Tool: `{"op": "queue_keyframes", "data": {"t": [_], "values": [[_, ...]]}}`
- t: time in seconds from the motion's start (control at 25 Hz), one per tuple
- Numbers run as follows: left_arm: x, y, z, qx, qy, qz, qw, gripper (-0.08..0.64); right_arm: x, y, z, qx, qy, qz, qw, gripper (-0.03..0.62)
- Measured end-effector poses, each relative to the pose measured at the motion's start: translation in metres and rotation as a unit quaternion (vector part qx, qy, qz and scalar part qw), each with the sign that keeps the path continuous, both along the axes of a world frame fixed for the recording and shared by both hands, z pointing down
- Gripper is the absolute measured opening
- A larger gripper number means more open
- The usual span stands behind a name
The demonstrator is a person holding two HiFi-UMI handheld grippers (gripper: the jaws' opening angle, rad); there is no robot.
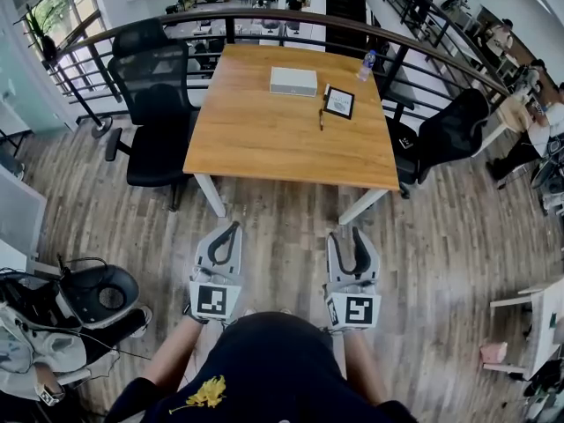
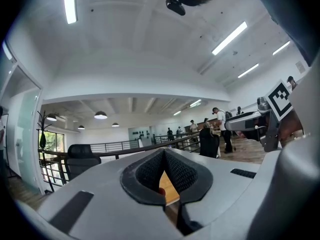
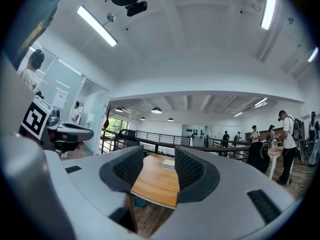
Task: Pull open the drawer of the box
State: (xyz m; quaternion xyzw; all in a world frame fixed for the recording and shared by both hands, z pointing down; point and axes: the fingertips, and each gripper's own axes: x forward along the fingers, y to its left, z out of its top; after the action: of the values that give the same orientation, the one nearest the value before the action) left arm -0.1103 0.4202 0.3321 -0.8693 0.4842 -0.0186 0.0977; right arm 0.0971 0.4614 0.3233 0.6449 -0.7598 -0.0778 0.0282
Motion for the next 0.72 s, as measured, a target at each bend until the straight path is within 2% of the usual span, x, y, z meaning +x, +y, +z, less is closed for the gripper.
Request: {"op": "queue_keyframes", "data": {"t": [0.72], "values": [[0.014,0.011,0.004,-0.008,-0.008,-0.016,0.9998,0.009,0.020,0.005,0.009,-0.013,0.002,-0.012,1.000,0.208]]}}
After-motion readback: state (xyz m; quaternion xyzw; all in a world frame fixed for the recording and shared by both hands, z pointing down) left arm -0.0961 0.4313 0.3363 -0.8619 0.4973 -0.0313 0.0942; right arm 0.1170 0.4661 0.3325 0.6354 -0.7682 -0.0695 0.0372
